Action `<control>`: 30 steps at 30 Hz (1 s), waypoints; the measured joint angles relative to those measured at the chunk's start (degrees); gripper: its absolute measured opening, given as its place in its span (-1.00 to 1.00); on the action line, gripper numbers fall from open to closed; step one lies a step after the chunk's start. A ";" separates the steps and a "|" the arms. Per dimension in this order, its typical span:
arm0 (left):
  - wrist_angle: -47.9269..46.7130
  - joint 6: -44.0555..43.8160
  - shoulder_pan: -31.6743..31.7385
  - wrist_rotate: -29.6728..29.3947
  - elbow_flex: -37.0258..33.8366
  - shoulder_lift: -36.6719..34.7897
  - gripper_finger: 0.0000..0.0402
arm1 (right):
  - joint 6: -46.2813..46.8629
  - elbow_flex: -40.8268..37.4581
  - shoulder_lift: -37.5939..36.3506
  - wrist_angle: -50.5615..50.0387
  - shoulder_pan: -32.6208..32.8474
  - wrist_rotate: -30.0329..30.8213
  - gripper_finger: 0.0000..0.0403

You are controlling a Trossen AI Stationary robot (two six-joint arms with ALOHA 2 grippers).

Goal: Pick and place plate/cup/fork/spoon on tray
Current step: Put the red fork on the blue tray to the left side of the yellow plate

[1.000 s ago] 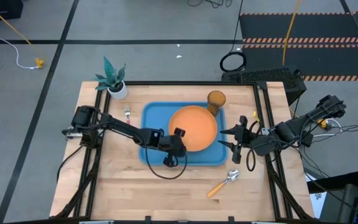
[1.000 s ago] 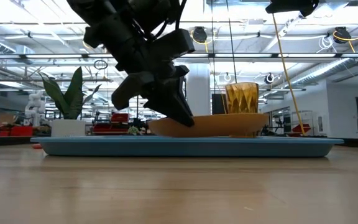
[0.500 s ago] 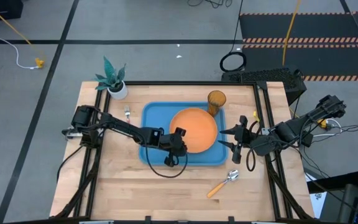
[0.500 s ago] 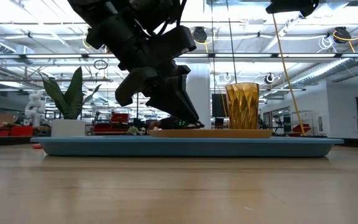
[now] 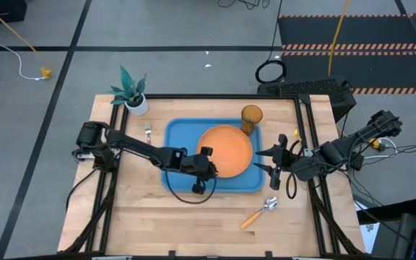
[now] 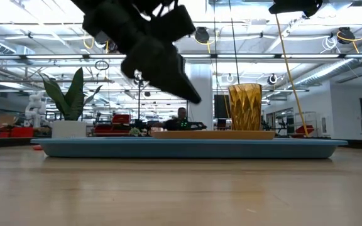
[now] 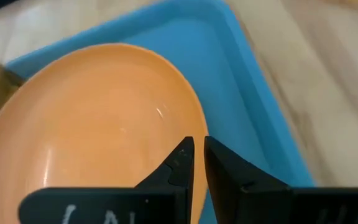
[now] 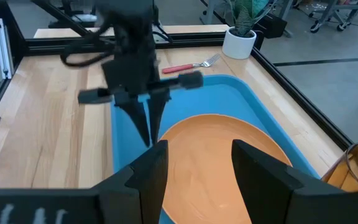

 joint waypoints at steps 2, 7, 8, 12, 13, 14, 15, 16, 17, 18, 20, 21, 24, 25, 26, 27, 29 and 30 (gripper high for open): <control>-0.83 -3.24 0.00 0.02 0.00 -2.20 -0.79 | -0.02 0.00 0.00 -0.02 0.02 -0.02 -0.16; -4.94 -9.75 -0.02 0.01 -0.02 -7.14 -0.79 | -0.02 -0.02 0.00 -0.02 0.02 -0.04 -0.16; -5.62 -11.05 -0.02 0.00 -0.02 -8.05 -0.79 | -0.02 -0.02 0.00 -0.02 0.02 -0.04 -0.16; -11.91 -19.65 -0.02 -3.27 0.02 -11.57 -0.79 | -0.27 -0.02 0.00 -0.02 0.02 -0.07 -0.16; -13.54 -22.53 0.10 -5.02 0.02 -12.15 -0.79 | -0.71 -0.02 0.00 0.04 0.02 -0.07 -0.16; -15.89 -25.15 0.32 -6.66 0.02 -12.70 -0.79 | -1.36 -0.02 0.00 0.07 0.02 -0.07 -0.16; -18.36 -27.65 0.59 -8.22 0.02 -13.22 -0.79 | -1.80 -0.02 0.00 0.07 0.02 -0.22 -0.16; -20.56 -30.18 0.84 -9.48 0.02 -13.71 -0.79 | -2.20 -0.02 0.00 0.06 0.02 -0.87 -0.16; -22.53 -32.49 1.14 -10.55 0.02 -14.19 -0.79 | -2.79 -0.02 0.00 0.03 0.02 -2.19 -0.16; -24.49 -35.08 1.52 -11.46 0.02 -14.47 -0.79 | -3.13 -0.02 0.00 0.01 0.00 -3.85 -0.16; -28.48 -40.92 2.43 -13.68 0.02 -14.51 -0.79 | -3.26 -0.04 0.00 0.03 0.02 -7.80 -0.16; -30.85 -44.27 2.94 -15.16 0.02 -14.39 -0.79 | -3.32 -0.04 0.00 0.03 0.02 -9.88 -0.16; -37.40 -52.55 5.10 -17.75 0.00 -14.41 -0.79 | -3.30 -0.04 0.00 0.07 0.02 -15.07 -0.16; -39.49 -54.51 5.84 -17.98 0.00 -14.40 -0.79 | -3.29 -0.04 0.00 0.16 0.02 -16.13 -0.16; -41.61 -56.02 6.46 -18.11 0.00 -14.38 -0.79 | -3.27 -0.04 0.00 0.43 0.02 -16.44 -0.16; -43.40 -57.50 6.93 -18.12 0.00 -14.37 -0.79 | -3.20 -0.04 0.00 0.68 0.02 -16.27 -0.16; -46.19 -61.48 7.49 -19.06 0.00 -14.37 -0.79 | -2.88 -0.04 0.00 1.17 0.00 -15.31 -0.16; -47.90 -63.75 7.56 -19.77 0.00 -14.37 -0.79 | -2.87 -0.04 0.00 1.53 -0.02 -14.72 -0.16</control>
